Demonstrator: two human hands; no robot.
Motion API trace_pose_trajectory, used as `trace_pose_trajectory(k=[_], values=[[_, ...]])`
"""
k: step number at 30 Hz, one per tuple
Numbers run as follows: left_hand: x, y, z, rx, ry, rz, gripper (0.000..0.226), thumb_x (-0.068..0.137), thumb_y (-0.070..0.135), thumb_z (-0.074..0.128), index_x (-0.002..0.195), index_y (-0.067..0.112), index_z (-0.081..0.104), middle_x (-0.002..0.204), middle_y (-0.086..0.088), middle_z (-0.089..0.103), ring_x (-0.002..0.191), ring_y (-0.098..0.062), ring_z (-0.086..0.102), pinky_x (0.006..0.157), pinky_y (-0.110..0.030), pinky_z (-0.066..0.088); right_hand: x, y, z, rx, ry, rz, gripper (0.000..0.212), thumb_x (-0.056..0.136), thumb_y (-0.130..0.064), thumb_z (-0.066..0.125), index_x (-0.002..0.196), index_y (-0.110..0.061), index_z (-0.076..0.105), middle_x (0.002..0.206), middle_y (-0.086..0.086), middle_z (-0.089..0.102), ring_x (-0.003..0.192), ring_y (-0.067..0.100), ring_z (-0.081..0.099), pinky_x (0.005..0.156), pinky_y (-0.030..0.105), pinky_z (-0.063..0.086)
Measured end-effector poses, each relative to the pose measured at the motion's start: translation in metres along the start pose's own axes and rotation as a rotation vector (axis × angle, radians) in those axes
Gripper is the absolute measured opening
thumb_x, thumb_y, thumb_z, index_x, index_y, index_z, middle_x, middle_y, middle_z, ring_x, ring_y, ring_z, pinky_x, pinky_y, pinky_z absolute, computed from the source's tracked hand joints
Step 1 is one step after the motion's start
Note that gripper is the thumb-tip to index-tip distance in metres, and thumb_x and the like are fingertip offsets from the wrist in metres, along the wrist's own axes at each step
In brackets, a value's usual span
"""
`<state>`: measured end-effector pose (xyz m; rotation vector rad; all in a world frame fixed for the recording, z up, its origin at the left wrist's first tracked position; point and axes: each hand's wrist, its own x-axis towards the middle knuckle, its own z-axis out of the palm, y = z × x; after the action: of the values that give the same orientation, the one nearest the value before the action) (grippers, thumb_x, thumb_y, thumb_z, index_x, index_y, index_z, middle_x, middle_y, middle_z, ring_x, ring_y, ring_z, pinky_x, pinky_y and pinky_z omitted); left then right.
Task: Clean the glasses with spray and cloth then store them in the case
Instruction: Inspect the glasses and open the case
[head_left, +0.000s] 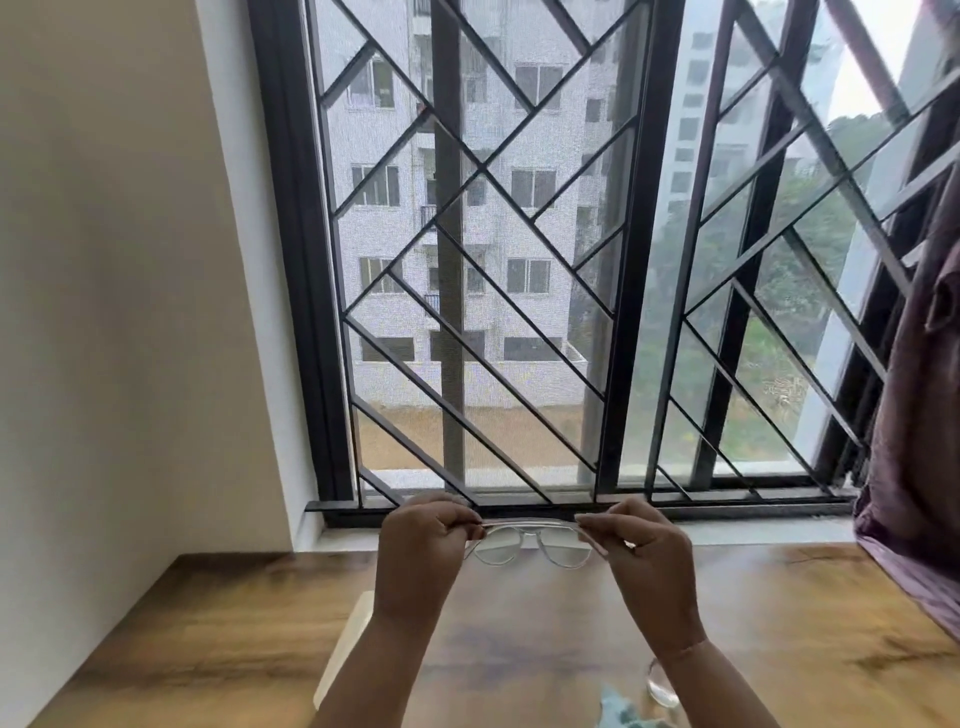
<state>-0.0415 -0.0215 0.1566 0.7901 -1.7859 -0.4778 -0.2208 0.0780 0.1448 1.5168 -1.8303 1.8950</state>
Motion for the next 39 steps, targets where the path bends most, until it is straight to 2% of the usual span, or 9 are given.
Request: trace_pose_trajectory(k=[2,6,11,16,21,24,29,35,39], values=[[0.001,0.001,-0.001,0.025,-0.044,-0.015,0.026,0.055,-0.008,0.074,0.06,0.017,0.074,0.057,0.014,0.066,0.073,-0.003,0.061,0.065,-0.017,0.049,-0.001,0.0,-0.001,-0.002,-0.008,-0.005,0.019,0.062,0.007,0.079,0.073,-0.008,0.078,0.063,0.006,0.061,0.061,0.016,0.059,0.058,0.02,0.046],[0.004,0.003,-0.005,0.048,-0.118,-0.051,0.023,0.057,-0.006,0.075,0.059,0.017,0.075,0.058,0.009,0.069,0.073,0.003,0.061,0.061,-0.002,0.041,-0.001,-0.002,-0.005,0.044,-0.028,0.015,0.023,0.06,0.01,0.079,0.07,-0.01,0.077,0.063,0.007,0.064,0.061,0.011,0.06,0.058,0.01,0.045],[0.005,0.006,-0.008,0.049,-0.142,-0.062,0.02,0.055,-0.006,0.079,0.06,0.013,0.075,0.057,0.012,0.064,0.068,0.013,0.058,0.059,0.002,0.038,0.0,-0.006,-0.007,0.06,-0.029,-0.007,0.028,0.056,0.011,0.08,0.068,-0.015,0.077,0.062,0.009,0.065,0.06,0.013,0.06,0.058,0.008,0.044],[0.005,0.008,-0.009,0.079,-0.167,-0.008,0.017,0.057,0.003,0.083,0.067,0.016,0.076,0.071,0.005,0.069,0.065,0.001,0.059,0.066,-0.007,0.044,-0.004,-0.007,-0.007,0.01,0.016,-0.02,0.026,0.057,0.008,0.081,0.067,-0.016,0.077,0.059,0.0,0.063,0.06,0.01,0.06,0.056,0.009,0.042],[-0.005,0.018,-0.005,0.344,-0.194,0.173,0.037,0.054,0.014,0.086,0.09,0.015,0.075,0.1,0.001,0.069,0.096,-0.019,0.056,0.085,-0.024,0.041,-0.006,-0.007,-0.006,-0.071,0.104,-0.099,0.028,0.057,0.011,0.081,0.069,-0.014,0.077,0.061,0.0,0.063,0.065,0.01,0.059,0.061,0.012,0.045],[-0.011,0.028,0.0,0.449,-0.135,0.303,0.045,0.051,0.018,0.087,0.094,0.016,0.073,0.096,0.002,0.07,0.09,-0.025,0.059,0.08,-0.031,0.052,-0.008,-0.009,-0.004,-0.143,0.129,-0.162,0.026,0.057,0.012,0.081,0.068,-0.012,0.076,0.06,0.0,0.062,0.066,0.01,0.055,0.062,0.013,0.044],[-0.02,0.035,0.015,0.462,-0.076,0.438,0.03,0.063,0.019,0.082,0.092,0.014,0.074,0.077,0.002,0.065,0.075,-0.02,0.059,0.067,-0.026,0.054,-0.013,-0.016,0.002,-0.231,0.121,-0.285,0.021,0.058,0.008,0.082,0.069,-0.009,0.076,0.06,0.002,0.062,0.067,0.008,0.051,0.06,0.017,0.045],[-0.022,0.028,0.023,0.439,-0.043,0.437,0.006,0.074,0.014,0.075,0.074,0.011,0.07,0.067,0.001,0.059,0.062,-0.017,0.057,0.055,-0.024,0.051,-0.016,-0.02,0.007,-0.292,0.117,-0.42,0.016,0.062,0.007,0.081,0.067,-0.007,0.075,0.06,0.003,0.062,0.067,0.012,0.052,0.06,0.021,0.046],[-0.025,0.016,0.029,0.349,0.037,0.389,0.004,0.073,0.015,0.072,0.076,0.012,0.072,0.07,0.001,0.067,0.063,-0.015,0.062,0.06,-0.024,0.051,-0.016,-0.031,0.01,-0.248,0.09,-0.498,0.009,0.068,0.0,0.077,0.07,-0.009,0.076,0.068,0.0,0.068,0.067,0.017,0.059,0.06,0.026,0.05]])
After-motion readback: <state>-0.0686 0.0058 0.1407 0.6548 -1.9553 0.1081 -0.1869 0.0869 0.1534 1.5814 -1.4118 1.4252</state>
